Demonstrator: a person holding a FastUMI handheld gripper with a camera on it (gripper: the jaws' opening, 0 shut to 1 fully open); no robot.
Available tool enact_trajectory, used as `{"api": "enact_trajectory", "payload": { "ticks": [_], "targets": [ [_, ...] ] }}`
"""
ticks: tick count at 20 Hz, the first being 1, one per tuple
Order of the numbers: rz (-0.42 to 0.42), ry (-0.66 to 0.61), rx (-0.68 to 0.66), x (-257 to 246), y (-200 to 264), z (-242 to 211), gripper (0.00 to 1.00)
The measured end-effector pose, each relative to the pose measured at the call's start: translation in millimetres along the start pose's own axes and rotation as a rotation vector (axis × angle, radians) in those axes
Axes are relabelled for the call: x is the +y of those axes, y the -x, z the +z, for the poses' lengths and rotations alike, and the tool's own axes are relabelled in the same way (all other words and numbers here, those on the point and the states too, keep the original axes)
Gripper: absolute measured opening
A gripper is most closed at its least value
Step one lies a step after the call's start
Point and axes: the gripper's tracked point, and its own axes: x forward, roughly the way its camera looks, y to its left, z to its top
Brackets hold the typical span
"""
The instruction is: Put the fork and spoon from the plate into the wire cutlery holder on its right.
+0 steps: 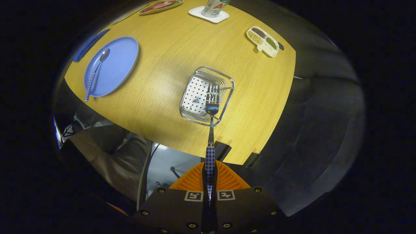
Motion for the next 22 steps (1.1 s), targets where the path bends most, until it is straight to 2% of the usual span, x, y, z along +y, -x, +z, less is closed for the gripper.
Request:
{"api": "enact_trajectory", "payload": {
  "ticks": [12, 13, 16, 22],
  "targets": [
    [0.006, 0.1, 0.128, -2.9, -20.7, 16.2, 0.01],
    [0.0, 0.103, 0.133, -4.9, -22.4, 17.6, 0.08],
    [-0.009, 0.104, 0.159, -9.5, -27.0, 17.8, 0.08],
    [-0.012, 0.107, 0.126, -10.1, -21.3, 30.3, 0.08]
  ]
}}
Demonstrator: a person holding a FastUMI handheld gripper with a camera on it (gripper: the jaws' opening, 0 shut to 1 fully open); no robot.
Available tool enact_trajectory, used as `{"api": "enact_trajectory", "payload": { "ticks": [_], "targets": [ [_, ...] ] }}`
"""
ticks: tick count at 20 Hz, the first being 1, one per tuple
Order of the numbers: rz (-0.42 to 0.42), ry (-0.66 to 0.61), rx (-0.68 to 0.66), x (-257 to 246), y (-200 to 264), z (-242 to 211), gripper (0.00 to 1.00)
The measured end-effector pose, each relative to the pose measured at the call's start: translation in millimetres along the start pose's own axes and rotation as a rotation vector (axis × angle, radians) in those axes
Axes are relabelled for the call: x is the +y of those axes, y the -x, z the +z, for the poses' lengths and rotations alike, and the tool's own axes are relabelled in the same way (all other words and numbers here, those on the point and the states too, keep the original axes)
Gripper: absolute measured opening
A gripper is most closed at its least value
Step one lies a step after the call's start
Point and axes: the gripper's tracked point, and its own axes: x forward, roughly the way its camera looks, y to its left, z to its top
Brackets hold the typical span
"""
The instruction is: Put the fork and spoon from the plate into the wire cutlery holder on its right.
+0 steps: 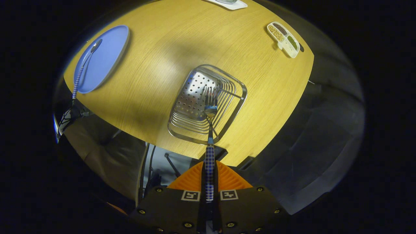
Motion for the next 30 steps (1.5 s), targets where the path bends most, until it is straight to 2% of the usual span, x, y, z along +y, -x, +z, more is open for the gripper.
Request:
{"api": "enact_trajectory", "payload": {
  "ticks": [4, 6, 7, 11, 13, 14, 18, 23, 30],
  "targets": [
    [-0.009, 0.031, 0.017, 0.0, 2.1, 6.3, 0.08],
    [-0.014, 0.043, -0.007, -1.7, 0.7, 12.3, 0.13],
    [-0.024, 0.04, -0.033, -4.7, 4.0, 16.3, 0.21],
    [-0.058, 0.002, -0.081, -10.6, 19.6, 14.0, 0.21],
    [-0.082, -0.037, -0.146, -11.0, 30.8, 15.2, 0.72],
    [-0.067, -0.058, -0.166, -5.3, 33.0, 14.3, 0.97],
    [-0.02, -0.182, -0.298, 16.5, 53.7, 19.3, 0.95],
    [-0.024, -0.317, -0.637, 50.2, 113.9, 52.2, 0.95],
    [0.053, -0.333, -0.721, 105.2, 132.2, 59.1, 0.95]
  ]
}}
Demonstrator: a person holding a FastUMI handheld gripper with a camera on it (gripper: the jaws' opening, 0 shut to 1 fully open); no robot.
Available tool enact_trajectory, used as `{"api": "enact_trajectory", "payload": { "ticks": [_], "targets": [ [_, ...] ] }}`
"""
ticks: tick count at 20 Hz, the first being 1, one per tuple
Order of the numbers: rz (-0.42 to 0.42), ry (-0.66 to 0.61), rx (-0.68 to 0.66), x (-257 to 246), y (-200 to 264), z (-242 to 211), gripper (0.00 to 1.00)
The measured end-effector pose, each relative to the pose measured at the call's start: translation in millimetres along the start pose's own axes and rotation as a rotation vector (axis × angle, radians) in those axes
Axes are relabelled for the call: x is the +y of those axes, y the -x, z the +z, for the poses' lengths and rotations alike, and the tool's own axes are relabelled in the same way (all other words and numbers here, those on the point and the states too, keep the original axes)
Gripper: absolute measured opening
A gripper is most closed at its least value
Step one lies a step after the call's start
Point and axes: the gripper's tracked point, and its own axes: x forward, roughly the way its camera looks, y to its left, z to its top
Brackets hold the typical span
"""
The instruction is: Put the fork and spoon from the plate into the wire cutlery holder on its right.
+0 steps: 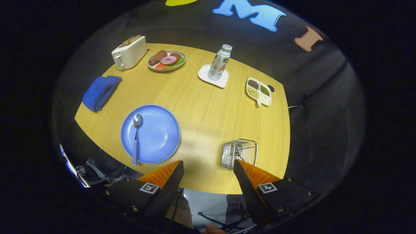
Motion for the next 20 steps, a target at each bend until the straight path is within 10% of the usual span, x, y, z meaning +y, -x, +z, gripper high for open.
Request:
{"api": "enact_trajectory", "payload": {
  "ticks": [20],
  "targets": [
    [0.177, 0.083, -0.034, 135.5, -26.7, 4.6, 0.96]
  ]
}}
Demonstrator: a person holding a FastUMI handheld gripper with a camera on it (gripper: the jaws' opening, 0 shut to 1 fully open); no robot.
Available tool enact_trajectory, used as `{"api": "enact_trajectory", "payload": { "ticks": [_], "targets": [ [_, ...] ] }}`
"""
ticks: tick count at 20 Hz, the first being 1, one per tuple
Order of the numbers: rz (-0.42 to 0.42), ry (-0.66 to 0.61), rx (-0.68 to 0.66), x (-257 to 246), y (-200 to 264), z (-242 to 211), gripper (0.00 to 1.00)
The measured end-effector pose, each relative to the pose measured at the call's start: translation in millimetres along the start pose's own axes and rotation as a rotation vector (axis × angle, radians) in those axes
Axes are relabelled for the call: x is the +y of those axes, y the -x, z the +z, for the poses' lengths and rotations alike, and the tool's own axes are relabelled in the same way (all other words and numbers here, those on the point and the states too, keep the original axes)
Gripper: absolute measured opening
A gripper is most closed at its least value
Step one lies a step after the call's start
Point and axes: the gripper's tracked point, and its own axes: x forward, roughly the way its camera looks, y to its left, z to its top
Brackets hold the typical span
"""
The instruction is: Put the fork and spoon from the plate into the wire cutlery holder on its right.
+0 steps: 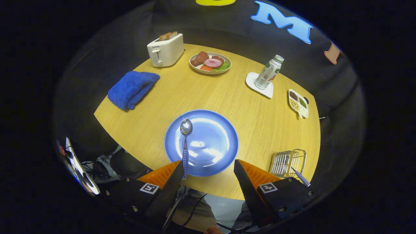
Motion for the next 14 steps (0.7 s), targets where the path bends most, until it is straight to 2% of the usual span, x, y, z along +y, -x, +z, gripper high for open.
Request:
{"api": "enact_trajectory", "payload": {
  "ticks": [9, 14],
  "targets": [
    [0.03, -0.002, 0.019, 23.0, -23.0, -0.3, 0.96],
    [0.048, -0.01, 0.08, 24.7, -50.8, -16.0, 0.96]
  ]
}}
